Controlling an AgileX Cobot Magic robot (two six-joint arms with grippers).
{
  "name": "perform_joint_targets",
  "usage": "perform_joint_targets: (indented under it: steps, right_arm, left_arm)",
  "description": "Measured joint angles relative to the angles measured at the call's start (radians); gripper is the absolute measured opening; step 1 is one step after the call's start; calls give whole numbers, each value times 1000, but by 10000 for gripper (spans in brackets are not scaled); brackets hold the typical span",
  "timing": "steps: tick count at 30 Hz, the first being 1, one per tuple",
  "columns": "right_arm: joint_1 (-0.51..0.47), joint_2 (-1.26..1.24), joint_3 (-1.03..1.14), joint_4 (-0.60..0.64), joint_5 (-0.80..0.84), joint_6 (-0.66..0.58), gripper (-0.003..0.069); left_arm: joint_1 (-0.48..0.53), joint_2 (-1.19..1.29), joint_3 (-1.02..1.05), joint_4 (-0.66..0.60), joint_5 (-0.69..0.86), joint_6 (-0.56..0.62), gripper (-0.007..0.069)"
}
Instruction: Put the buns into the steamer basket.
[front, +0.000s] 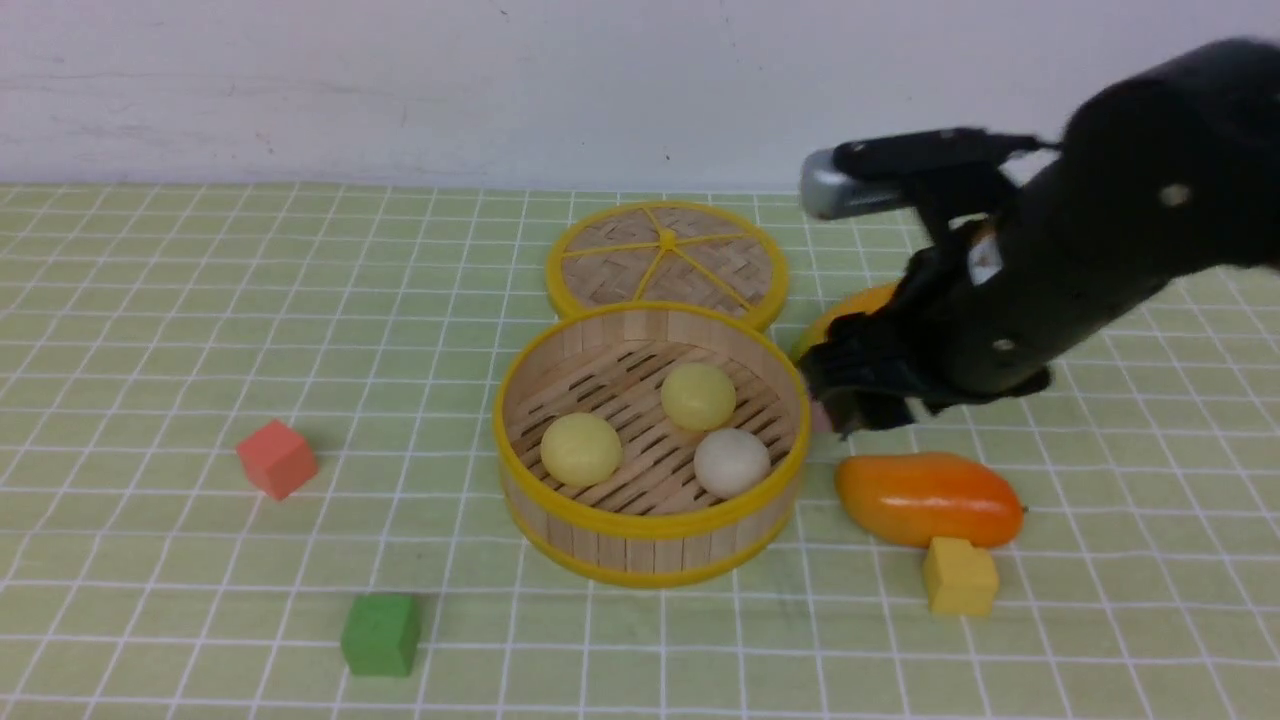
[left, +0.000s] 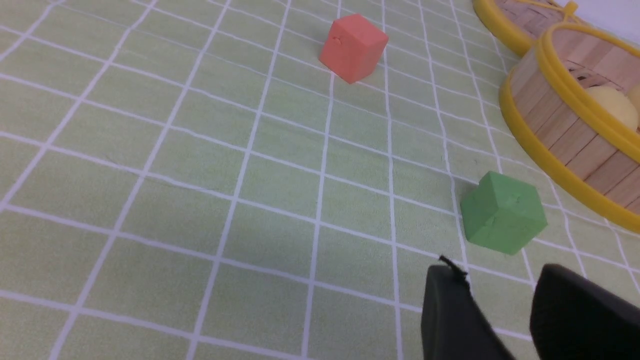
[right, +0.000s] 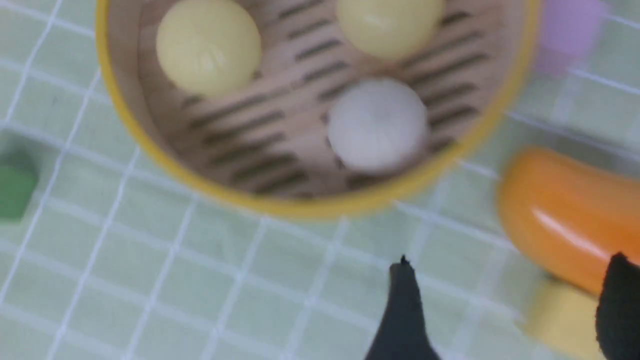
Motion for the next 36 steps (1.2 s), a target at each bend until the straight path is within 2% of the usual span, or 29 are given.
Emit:
perform_joint_targets:
  steps: [2, 3, 4, 6, 7, 10, 11, 12, 14, 24, 36]
  right_arm:
    - [0, -166, -1, -32, 151, 0, 405]
    - [0, -177, -1, -32, 151, 0, 405]
    - [0, -271, 2, -41, 214, 0, 351]
    - [0, -331, 7, -41, 260, 0, 305]
    - [0, -430, 22, -41, 297, 0, 246]
    - [0, -638, 84, -44, 328, -1, 100]
    - [0, -651, 89, -45, 329, -1, 92]
    - [0, -744, 129, -46, 331, -1, 33]
    - [0, -872, 191, -50, 338, -1, -13]
    - [0, -1242, 569, -45, 313, 11, -21]
    - [0, -1395, 771, -43, 320, 11, -17]
  left_arm:
    - [0, 0, 0, 0, 0, 0, 237]
    - [0, 0, 0, 0, 0, 0, 237]
    - [0, 0, 0, 0, 0, 0, 237]
    - [0, 0, 0, 0, 0, 0, 237]
    - [0, 0, 0, 0, 0, 0, 237]
    - [0, 0, 0, 0, 0, 0, 237]
    - [0, 0, 0, 0, 0, 0, 237]
    - [0, 0, 0, 0, 0, 0, 237]
    - [0, 0, 0, 0, 0, 0, 237]
    - [0, 0, 0, 0, 0, 0, 237]
    - [0, 0, 0, 0, 0, 0, 237]
